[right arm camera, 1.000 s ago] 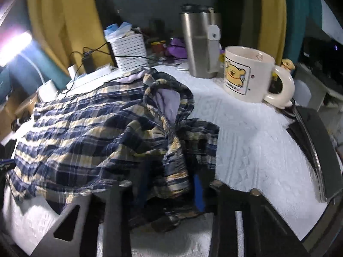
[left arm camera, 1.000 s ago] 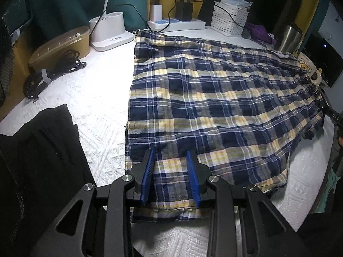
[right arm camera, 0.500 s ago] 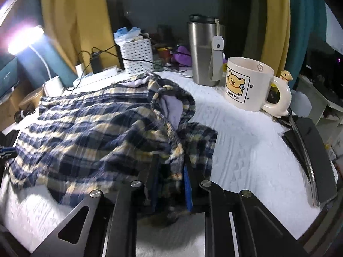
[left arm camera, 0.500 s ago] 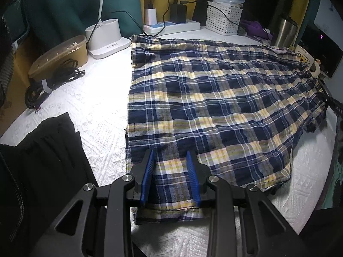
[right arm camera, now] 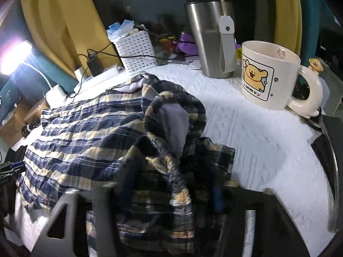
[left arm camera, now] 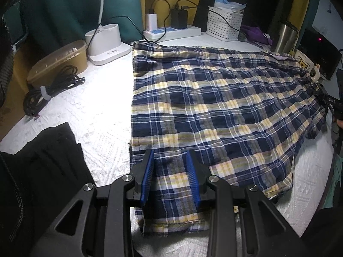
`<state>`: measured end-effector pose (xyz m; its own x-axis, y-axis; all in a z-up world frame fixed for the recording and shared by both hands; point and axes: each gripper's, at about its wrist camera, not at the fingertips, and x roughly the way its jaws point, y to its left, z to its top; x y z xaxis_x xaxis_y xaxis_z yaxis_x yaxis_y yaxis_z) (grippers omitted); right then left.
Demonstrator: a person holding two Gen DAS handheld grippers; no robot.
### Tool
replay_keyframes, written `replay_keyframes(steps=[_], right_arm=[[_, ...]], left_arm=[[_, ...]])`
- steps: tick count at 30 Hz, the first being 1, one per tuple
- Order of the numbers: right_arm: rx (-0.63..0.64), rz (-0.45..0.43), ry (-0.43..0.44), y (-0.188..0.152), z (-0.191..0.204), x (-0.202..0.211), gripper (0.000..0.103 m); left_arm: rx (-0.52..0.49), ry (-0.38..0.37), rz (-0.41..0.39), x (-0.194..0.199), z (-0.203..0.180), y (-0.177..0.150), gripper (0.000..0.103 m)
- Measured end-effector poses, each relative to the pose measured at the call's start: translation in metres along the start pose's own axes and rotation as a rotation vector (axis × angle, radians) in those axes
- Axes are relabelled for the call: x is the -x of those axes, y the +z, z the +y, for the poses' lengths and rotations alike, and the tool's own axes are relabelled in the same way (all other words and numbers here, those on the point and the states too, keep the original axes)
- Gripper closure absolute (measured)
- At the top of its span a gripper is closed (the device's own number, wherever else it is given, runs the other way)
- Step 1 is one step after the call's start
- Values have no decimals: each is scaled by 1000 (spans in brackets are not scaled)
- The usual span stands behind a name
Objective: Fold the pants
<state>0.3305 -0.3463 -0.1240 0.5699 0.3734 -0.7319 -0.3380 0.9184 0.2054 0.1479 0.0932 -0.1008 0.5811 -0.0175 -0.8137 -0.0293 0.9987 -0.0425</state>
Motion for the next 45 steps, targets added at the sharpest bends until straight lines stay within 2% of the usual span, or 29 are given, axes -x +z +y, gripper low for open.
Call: replay_keyframes(steps=[1, 2, 3, 6, 10, 14, 17, 20, 23, 28, 29, 31, 32, 33, 40, 42, 43, 44, 45], right_arm=[[-5, 0, -5, -1, 0, 1, 93], [-9, -11, -5, -3, 0, 4, 94], [-4, -29, -10, -4, 1, 9, 95], [9, -84, -45, -4, 7, 30, 96], [30, -148, -47, -3, 18, 60, 96], [19, -157, -31, -8, 20, 81, 97], [-13, -149, -22, -16, 13, 88, 97], [-4, -108, -95, -28, 6, 80, 97], [11, -55, -151, -42, 2, 65, 97], [7, -39, -183, -53, -2, 57, 97], [8, -39, -185, -53, -2, 59, 97], [16, -52, -191, -51, 0, 64, 97], [14, -55, -186, -50, -1, 64, 97], [12, -56, -183, -48, -2, 63, 97], [-33, -47, -167, -52, -5, 63, 94], [-47, -55, -170, -55, -5, 67, 91], [-60, -59, -178, -57, -6, 71, 89], [-71, -63, -184, -59, -7, 74, 76], [-81, -67, -188, -61, -8, 77, 55]], left_arm=[[-1, -3, 5, -2, 0, -1, 73], [-4, -3, 3, -4, 0, -2, 76], [-9, -2, -2, -4, -1, -3, 88], [-26, 6, -9, -1, -1, -3, 100], [-29, 22, -59, 15, 1, 0, 103], [-24, 33, -100, 32, 5, 1, 103], [-31, 26, -89, 33, 5, -2, 103], [-40, -2, -47, 26, 0, -5, 103], [-59, -18, -42, 28, -13, -8, 103], [-111, -66, -46, 30, -42, -4, 103], [-130, -80, -46, 31, -52, -3, 101], [-162, -115, -48, 32, -69, -2, 86], [-183, -137, -49, 32, -79, -2, 67], [-196, -153, -49, 31, -87, -2, 58], [-292, -210, -2, 20, -137, -16, 57], [-311, -190, 22, 12, -142, -21, 46], [-317, -177, 32, 9, -144, -24, 43], [-319, -173, 35, 7, -144, -25, 42], [-322, -174, 36, 6, -144, -27, 41]])
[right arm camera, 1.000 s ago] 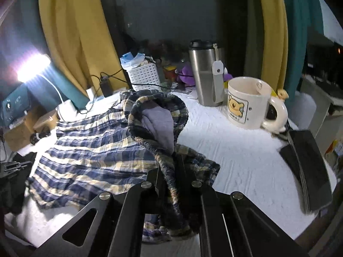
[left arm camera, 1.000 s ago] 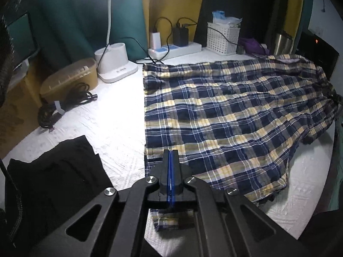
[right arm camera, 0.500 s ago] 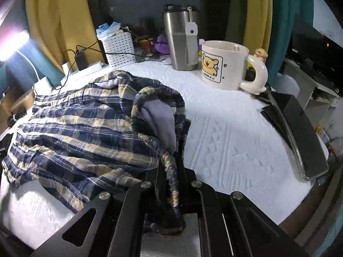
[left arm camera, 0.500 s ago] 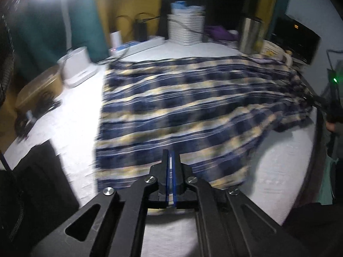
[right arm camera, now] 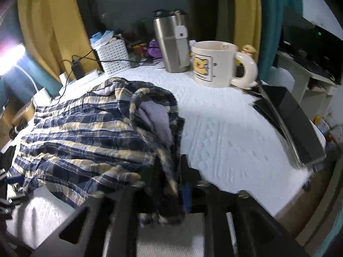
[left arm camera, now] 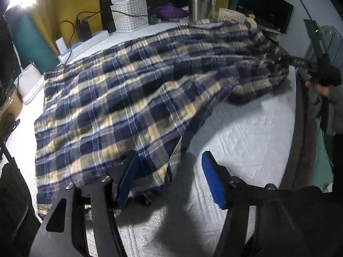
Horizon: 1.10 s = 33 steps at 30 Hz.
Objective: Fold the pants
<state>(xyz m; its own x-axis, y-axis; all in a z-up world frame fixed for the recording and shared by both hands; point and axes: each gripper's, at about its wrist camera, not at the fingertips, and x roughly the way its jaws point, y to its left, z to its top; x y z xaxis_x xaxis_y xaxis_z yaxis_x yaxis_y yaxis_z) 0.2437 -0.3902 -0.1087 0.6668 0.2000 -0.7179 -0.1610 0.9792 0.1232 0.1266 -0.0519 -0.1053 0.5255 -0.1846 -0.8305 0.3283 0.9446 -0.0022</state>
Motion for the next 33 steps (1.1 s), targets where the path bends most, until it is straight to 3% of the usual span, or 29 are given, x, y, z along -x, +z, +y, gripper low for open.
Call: replay_keyframes(steps=[2, 3, 6, 9, 10, 11, 12, 13, 14, 15, 24, 32, 33], right_arm=[[-26, -14, -1, -5, -3, 8, 30], [-39, -16, -1, -7, -4, 10, 27], [-95, 0, 10, -18, -8, 15, 27], [-205, 19, 78, -31, -13, 14, 28], [-235, 29, 109, -34, -13, 12, 28], [-253, 6, 114, -37, -10, 13, 28], [-258, 3, 124, -38, -7, 12, 30], [-252, -3, 140, -37, -4, 10, 39], [-245, -1, 132, -36, 0, 7, 63], [-234, -2, 98, -35, 2, 2, 74], [-104, -60, 64, -5, 5, 15, 79], [-23, 16, -17, -19, 5, 4, 79], [-23, 13, -23, -21, 6, 4, 74]], left_arm=[[-13, 14, -1, -3, -2, -3, 41], [-21, 28, -2, -4, -3, -3, 41], [-32, 46, -12, -5, -3, -4, 41], [-52, 56, -39, -5, -4, -5, 42], [-55, 51, -47, -5, -4, -5, 46], [-54, 34, -56, -5, -3, -5, 60], [-49, 33, -62, -5, -2, -5, 79], [-47, 49, -64, -5, -1, -5, 87], [-49, 58, -64, -4, 0, -5, 97], [-42, 56, -64, -2, 2, -5, 99], [41, -8, -48, 27, -11, -22, 100], [128, -52, -35, 33, -8, -33, 96], [140, -51, -33, 36, -3, -32, 96]])
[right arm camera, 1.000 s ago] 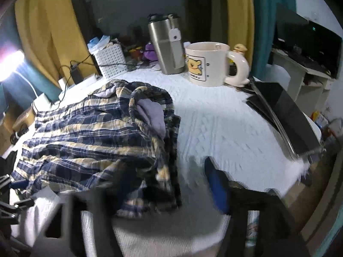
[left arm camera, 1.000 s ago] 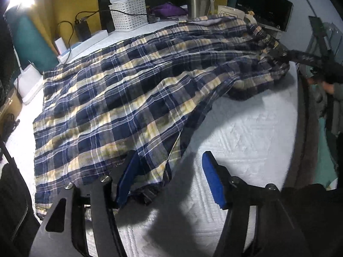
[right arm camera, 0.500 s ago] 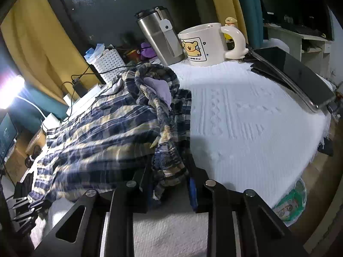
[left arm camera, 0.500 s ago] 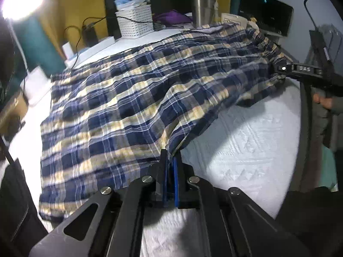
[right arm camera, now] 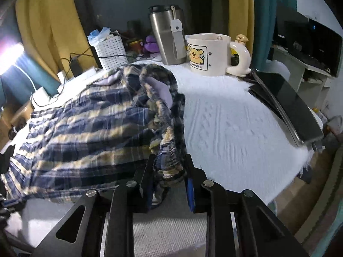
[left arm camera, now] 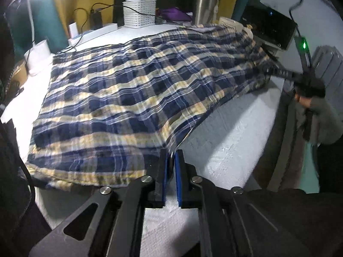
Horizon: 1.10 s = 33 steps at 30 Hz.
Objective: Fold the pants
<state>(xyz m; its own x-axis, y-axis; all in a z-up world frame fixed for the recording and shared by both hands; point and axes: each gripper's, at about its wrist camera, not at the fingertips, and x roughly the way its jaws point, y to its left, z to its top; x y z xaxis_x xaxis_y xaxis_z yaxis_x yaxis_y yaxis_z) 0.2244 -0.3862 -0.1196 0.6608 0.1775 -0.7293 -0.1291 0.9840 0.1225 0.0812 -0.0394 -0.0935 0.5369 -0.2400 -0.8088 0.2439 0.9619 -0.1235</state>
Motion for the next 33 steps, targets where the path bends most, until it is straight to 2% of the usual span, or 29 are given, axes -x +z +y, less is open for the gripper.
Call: replay_keyframes(steps=[1, 2, 3, 4, 5, 6, 13, 17, 19, 22, 25, 27, 28, 29, 30, 33], right_arm=[[-2, 1, -9, -2, 0, 0, 73], [-5, 3, -20, -3, 1, 1, 64], [-9, 5, -30, -3, 0, 2, 46], [-14, 1, -32, -4, -1, 3, 37], [-19, -11, -28, -4, -1, 7, 30], [-20, -18, -29, -5, -1, 10, 29], [-33, -57, -36, -2, 0, 31, 29], [-19, -70, -26, 2, 11, 39, 29], [-8, -69, -24, 2, 19, 39, 29], [8, -56, -10, 1, 28, 35, 29], [30, -48, -14, 0, 36, 31, 29], [33, -47, -14, 0, 38, 30, 29], [33, -46, -14, 0, 38, 29, 29], [34, -44, -17, 0, 38, 29, 29], [34, -43, -19, 0, 38, 28, 29], [34, -42, -20, 0, 37, 26, 29]], left_arm=[[13, 11, -2, 6, 5, 0, 95], [23, 19, -6, 10, 9, 0, 89], [35, 33, -12, 14, 15, -1, 72], [50, 56, -24, 19, 22, -2, 60], [77, 86, -44, 26, 33, -2, 41], [97, 105, -59, 31, 40, -4, 38], [280, 206, -92, 43, 113, -10, 38], [287, 220, -118, 38, 129, -4, 38], [286, 198, -129, 33, 132, 0, 38], [295, 164, -126, 22, 134, 5, 39], [293, 142, -92, 9, 135, 7, 53], [297, 149, -65, 2, 137, 5, 74], [291, 165, -72, 3, 138, 3, 81], [286, 170, -68, 3, 140, 2, 94], [284, 163, -65, 4, 141, 1, 100], [263, 180, -64, 7, 141, -4, 102]])
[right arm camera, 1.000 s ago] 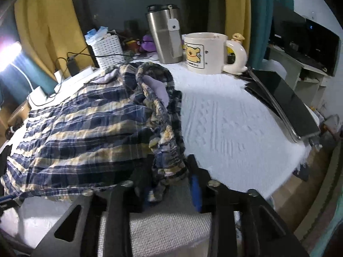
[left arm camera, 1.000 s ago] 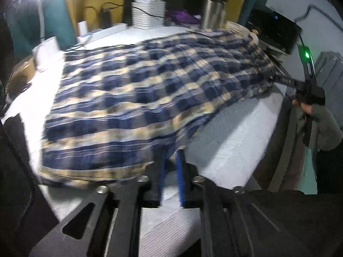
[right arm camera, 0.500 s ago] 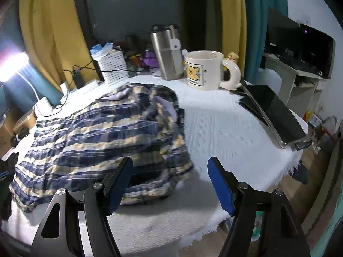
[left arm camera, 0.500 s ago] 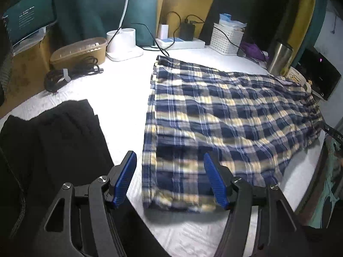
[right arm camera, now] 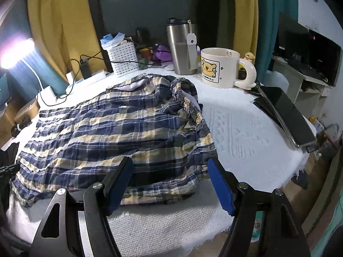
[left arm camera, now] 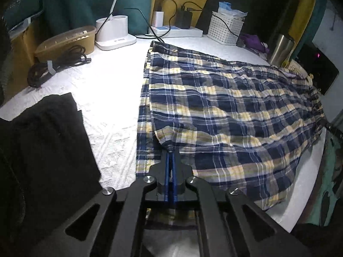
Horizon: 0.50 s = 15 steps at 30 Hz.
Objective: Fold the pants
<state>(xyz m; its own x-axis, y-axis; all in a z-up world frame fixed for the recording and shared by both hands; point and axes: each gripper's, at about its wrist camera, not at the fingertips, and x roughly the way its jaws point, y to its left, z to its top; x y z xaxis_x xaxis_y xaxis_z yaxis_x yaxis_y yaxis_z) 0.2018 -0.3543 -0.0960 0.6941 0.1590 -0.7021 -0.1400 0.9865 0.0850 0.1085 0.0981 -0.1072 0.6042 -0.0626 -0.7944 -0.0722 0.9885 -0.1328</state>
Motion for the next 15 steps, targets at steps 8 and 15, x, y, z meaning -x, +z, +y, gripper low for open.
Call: replay_keyframes(steps=[8, 15], right_arm=[[57, 30, -8, -4, 11, -11, 29], [98, 52, -38, -7, 17, -19, 29]], left_arm=[[12, 48, -17, 14, 11, -5, 103], [28, 48, 31, 8, 17, -5, 101]])
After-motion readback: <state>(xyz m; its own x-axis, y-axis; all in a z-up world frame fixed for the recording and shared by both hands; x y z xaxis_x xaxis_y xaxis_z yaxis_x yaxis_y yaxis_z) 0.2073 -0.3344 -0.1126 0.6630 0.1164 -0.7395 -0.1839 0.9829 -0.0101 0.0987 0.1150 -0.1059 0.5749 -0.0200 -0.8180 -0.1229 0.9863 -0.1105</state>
